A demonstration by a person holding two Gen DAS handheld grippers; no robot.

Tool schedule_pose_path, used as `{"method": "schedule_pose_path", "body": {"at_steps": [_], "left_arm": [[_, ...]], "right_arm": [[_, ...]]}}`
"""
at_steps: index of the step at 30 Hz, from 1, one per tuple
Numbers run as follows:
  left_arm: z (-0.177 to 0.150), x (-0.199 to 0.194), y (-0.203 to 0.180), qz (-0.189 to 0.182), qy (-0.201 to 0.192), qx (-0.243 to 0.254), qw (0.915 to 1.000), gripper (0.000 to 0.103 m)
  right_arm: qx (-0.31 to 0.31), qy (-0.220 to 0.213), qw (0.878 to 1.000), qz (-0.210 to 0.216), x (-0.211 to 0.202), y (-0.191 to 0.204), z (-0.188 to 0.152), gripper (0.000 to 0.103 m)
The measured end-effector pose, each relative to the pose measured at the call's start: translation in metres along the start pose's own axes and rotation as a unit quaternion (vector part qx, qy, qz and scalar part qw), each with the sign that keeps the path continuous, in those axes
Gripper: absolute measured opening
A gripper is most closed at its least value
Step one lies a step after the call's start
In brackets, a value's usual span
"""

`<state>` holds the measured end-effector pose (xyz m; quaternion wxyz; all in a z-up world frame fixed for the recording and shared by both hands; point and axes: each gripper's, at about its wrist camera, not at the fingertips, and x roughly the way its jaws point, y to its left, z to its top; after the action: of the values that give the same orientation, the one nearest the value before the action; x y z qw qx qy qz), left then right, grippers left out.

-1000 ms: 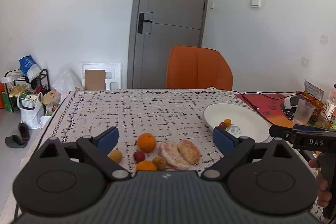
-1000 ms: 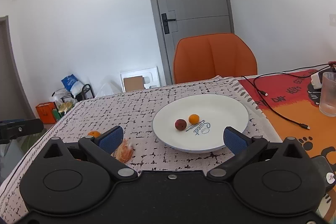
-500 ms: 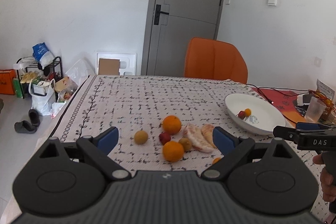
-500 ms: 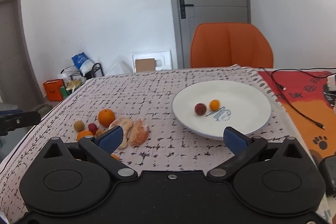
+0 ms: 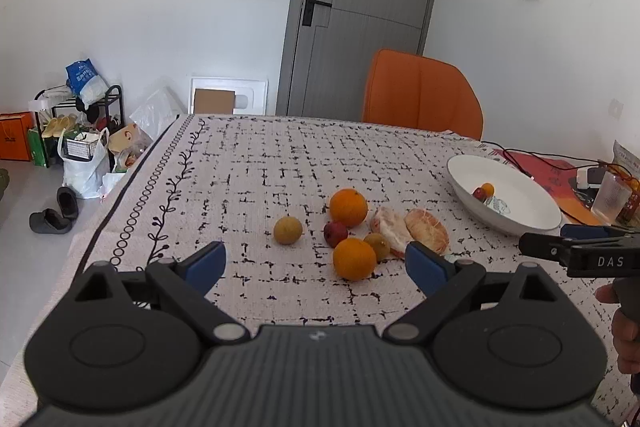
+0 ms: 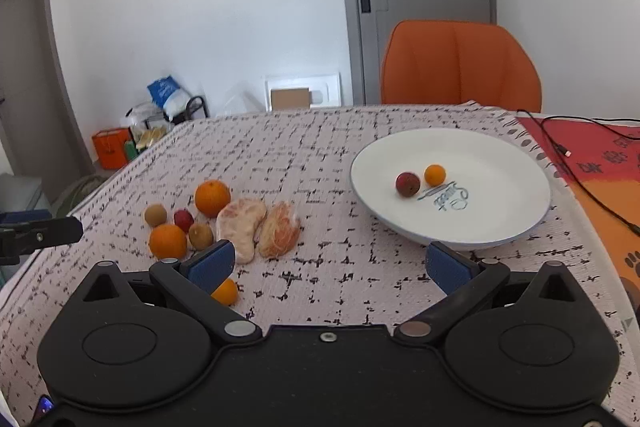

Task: Organize fruits
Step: 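Move both tools back from the bowl toward the fruit cluster, then grasp the meshed peeled orange with the right tool while the left tool grasps a large orange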

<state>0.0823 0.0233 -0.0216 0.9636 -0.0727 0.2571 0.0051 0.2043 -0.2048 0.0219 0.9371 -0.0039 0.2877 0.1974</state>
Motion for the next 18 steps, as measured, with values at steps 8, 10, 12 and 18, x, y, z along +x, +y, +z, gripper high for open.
{"method": "schedule_pose_path", "body": {"at_steps": [8,10,12,18], "left_arm": [[-0.003,0.016,-0.001,-0.006,0.013,0.004,0.9999,0.095],[-0.003,0.019,-0.002,-0.015,0.012,0.004,0.9998,0.095],[-0.002,0.023,-0.003,-0.024,0.014,0.003,0.9996,0.095],[0.0,0.037,-0.005,-0.027,0.016,-0.001,0.9995,0.093]], "right_arm": [[-0.004,0.016,1.0,0.005,0.018,0.002,-0.002,0.103],[0.0,0.017,1.0,0.009,0.023,0.002,0.0,0.103],[0.003,0.018,1.0,0.016,0.026,0.001,0.001,0.103],[0.013,0.018,0.999,0.047,0.036,-0.004,0.004,0.103]]}}
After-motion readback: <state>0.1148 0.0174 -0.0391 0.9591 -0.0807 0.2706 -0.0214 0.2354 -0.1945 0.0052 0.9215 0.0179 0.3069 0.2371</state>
